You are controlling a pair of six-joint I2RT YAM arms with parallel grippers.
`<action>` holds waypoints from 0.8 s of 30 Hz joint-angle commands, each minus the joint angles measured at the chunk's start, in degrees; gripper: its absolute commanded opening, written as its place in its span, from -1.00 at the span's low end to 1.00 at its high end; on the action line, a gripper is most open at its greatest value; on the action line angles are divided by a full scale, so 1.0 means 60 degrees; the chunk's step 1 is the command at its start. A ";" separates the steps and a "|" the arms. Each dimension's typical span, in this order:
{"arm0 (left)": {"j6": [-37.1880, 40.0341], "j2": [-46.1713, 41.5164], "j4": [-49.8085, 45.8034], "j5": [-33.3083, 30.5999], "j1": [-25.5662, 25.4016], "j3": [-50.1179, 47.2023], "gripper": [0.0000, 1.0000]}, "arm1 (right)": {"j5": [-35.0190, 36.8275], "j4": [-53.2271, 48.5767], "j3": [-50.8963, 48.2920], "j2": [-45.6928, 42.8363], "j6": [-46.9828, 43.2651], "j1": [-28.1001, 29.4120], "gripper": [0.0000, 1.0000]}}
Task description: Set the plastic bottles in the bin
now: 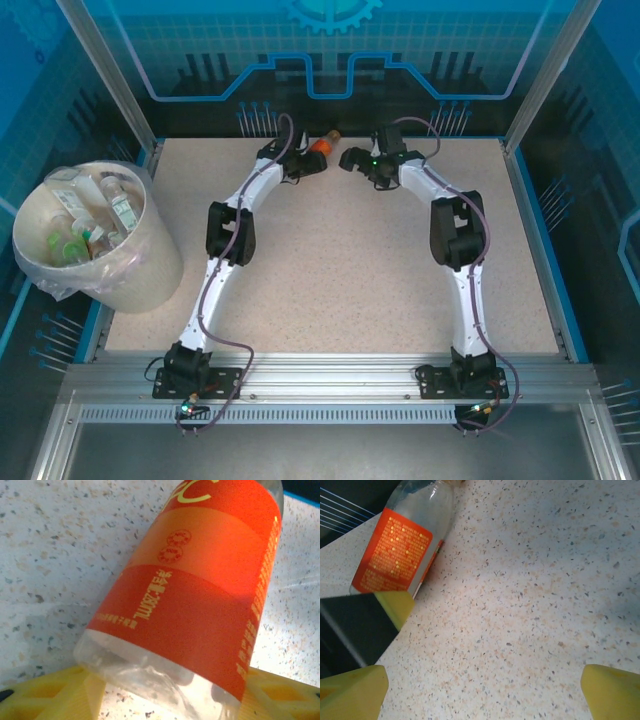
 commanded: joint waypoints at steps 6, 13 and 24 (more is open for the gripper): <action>0.0218 -0.0184 0.0800 0.0776 0.0026 -0.0463 -0.05 | 0.0085 0.0620 -0.1185 -0.1605 -0.0285 0.0044 1.00; 0.0580 -0.2040 0.2238 0.0599 -0.0165 -0.3756 -0.14 | 0.0128 0.0713 -0.2749 -0.2927 -0.0575 0.0074 1.00; -0.0446 -0.7109 0.5415 0.0735 -0.0481 -1.1511 -0.19 | 0.0217 0.0910 -0.5541 -0.5301 -0.0506 0.0286 1.00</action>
